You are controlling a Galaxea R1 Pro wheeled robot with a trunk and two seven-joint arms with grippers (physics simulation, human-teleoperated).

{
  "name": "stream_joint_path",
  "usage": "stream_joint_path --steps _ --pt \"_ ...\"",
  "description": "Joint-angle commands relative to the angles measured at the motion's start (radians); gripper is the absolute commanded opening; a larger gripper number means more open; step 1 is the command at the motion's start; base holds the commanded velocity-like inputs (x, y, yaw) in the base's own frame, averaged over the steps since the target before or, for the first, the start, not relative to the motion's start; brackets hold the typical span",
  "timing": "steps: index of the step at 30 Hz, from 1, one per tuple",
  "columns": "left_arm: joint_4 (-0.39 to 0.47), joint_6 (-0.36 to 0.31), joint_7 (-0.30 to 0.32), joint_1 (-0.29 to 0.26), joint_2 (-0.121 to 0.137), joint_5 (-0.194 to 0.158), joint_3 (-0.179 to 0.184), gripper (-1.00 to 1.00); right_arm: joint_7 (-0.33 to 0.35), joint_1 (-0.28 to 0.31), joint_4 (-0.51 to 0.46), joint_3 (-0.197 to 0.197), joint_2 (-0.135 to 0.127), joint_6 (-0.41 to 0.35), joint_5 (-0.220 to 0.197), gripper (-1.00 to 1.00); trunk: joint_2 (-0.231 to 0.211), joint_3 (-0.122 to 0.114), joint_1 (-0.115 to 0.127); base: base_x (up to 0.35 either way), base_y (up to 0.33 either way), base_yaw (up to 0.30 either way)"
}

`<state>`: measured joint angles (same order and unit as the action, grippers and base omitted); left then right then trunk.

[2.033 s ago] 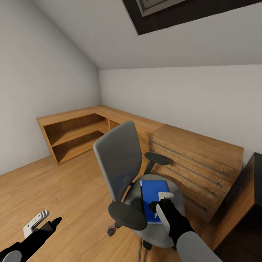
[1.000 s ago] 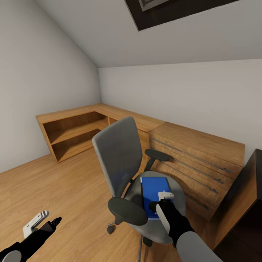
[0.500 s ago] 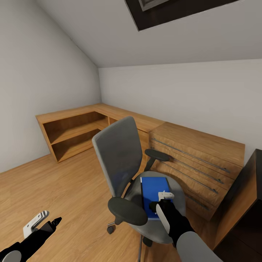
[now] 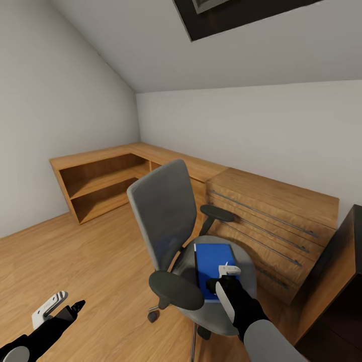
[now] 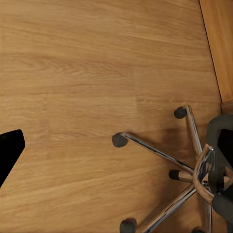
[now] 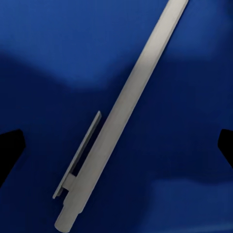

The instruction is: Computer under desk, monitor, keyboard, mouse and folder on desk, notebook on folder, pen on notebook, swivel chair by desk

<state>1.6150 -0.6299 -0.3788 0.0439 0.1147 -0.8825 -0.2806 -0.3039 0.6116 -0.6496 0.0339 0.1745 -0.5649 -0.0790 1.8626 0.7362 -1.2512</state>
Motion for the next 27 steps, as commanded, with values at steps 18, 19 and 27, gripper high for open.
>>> stream_joint_path --steps 18,19,27 --pt "0.002 -0.002 -0.009 0.000 0.000 -0.011 0.000 1.00 -0.010 0.000 -0.001 0.003 0.000 -0.005 -0.006 -1.00 0.000 0.001 0.000 0.000 0.000 0.000" --pt "0.002 -0.002 -0.009 0.000 0.000 -0.010 0.000 1.00 -0.010 0.000 -0.001 0.003 0.000 -0.005 -0.006 -1.00 0.000 0.001 0.000 0.000 0.000 0.000" --pt "0.002 -0.002 -0.009 0.000 0.000 -0.011 0.000 1.00 -0.010 0.000 -0.002 0.003 0.000 -0.006 -0.006 -1.00 0.000 0.001 0.000 0.000 0.000 0.000"
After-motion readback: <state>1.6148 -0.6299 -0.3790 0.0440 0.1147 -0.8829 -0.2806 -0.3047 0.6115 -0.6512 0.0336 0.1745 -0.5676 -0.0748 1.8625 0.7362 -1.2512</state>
